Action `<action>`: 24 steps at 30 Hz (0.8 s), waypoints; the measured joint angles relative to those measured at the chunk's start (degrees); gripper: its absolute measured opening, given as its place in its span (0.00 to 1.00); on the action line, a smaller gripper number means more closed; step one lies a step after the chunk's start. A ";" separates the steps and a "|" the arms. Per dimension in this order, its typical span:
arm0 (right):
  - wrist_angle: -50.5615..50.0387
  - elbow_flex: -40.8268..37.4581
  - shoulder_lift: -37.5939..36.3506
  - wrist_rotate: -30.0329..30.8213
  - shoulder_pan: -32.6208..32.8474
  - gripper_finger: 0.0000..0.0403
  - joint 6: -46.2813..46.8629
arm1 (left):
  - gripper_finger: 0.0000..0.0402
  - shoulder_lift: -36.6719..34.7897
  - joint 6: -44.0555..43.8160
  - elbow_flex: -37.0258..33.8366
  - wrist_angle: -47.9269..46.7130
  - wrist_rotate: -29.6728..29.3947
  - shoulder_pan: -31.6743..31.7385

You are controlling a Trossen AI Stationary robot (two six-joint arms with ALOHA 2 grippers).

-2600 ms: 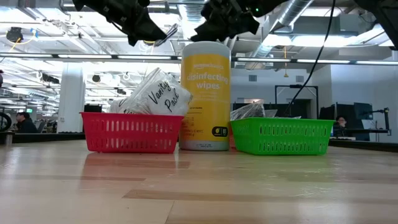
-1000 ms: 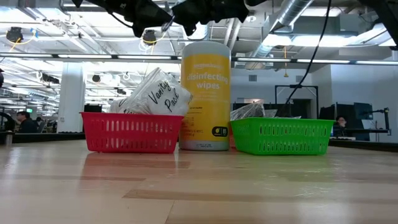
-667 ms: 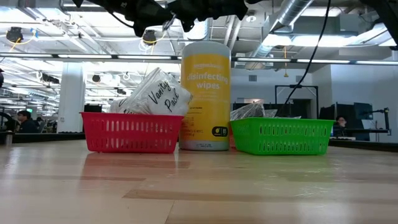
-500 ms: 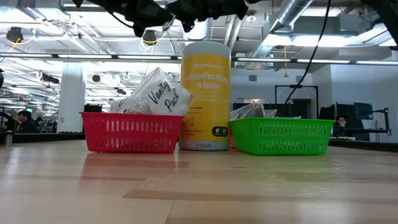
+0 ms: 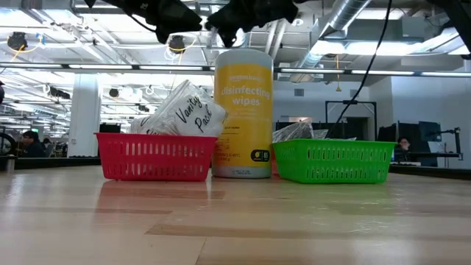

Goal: Pick & Place Travel size toiletries
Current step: Put the silver nail cutter into the right green bin

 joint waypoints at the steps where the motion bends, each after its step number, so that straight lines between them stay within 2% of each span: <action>1: -1.64 -0.01 -0.28 -0.04 0.14 0.13 -0.43 | 0.21 -0.32 0.00 0.00 -0.82 0.01 0.00; 8: -17.56 0.03 -4.58 -0.05 2.11 0.13 -5.42 | 0.22 -2.83 -0.04 0.04 -4.90 0.02 -0.68; 16: -32.29 0.03 -7.35 2.55 5.81 0.13 -4.84 | 0.22 -3.47 -0.05 0.02 -5.56 0.09 -3.08; 20: -37.12 0.03 -7.46 5.85 7.16 0.13 -1.52 | 0.22 -3.47 -0.07 0.02 -5.64 0.08 -3.17; 24: -38.14 -3.14 -8.02 6.14 7.90 0.13 0.60 | 0.22 -3.47 -0.07 0.02 -5.80 0.07 -3.17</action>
